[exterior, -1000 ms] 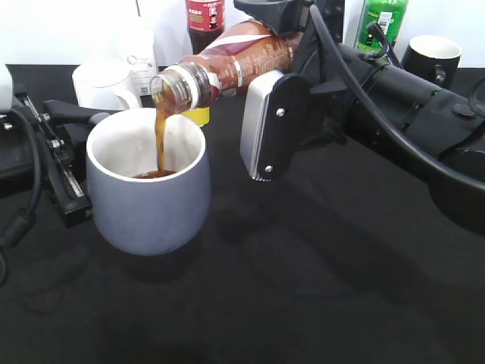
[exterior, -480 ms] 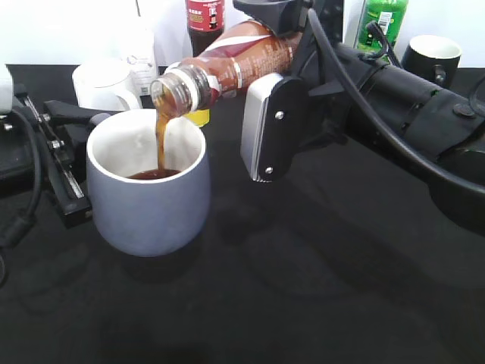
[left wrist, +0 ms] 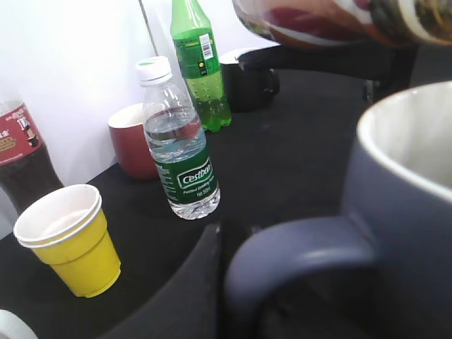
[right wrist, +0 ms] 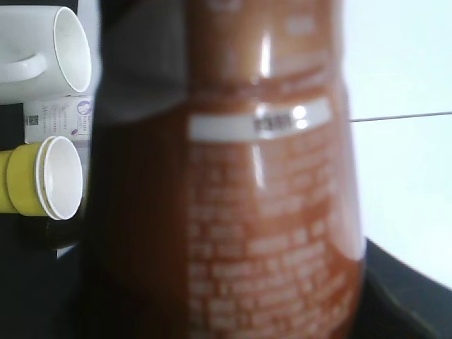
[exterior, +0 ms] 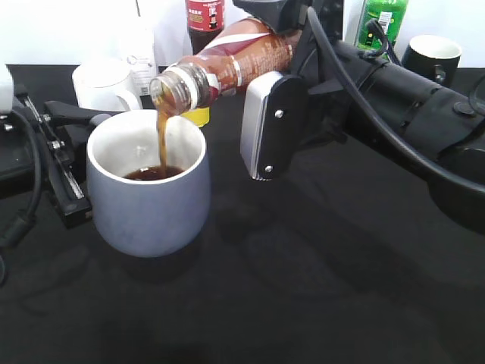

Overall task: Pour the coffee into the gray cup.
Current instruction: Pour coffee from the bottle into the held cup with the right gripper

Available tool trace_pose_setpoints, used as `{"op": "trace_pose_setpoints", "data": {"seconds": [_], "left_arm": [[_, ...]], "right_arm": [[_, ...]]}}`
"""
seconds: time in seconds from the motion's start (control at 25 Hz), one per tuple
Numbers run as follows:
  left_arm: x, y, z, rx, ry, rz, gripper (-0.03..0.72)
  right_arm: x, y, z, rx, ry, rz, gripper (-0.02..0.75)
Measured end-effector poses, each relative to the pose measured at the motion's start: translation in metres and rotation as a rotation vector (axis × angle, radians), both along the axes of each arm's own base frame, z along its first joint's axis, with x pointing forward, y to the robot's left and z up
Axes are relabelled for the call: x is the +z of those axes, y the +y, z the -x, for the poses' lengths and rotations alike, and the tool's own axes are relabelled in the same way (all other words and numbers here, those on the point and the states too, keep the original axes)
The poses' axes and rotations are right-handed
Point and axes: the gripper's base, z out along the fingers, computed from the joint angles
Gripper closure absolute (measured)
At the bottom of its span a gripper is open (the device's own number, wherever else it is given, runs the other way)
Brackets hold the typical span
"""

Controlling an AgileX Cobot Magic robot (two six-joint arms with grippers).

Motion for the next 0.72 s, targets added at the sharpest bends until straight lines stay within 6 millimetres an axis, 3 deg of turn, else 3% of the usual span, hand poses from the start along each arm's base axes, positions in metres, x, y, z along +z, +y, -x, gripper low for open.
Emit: {"op": "trace_pose_setpoints", "data": {"seconds": [0.72], "left_arm": [[-0.0001, 0.0000, 0.0000, 0.000, 0.001, -0.002, 0.638]], "right_arm": [[0.0002, 0.0000, 0.0000, 0.005, 0.039, -0.044, 0.209]]}}
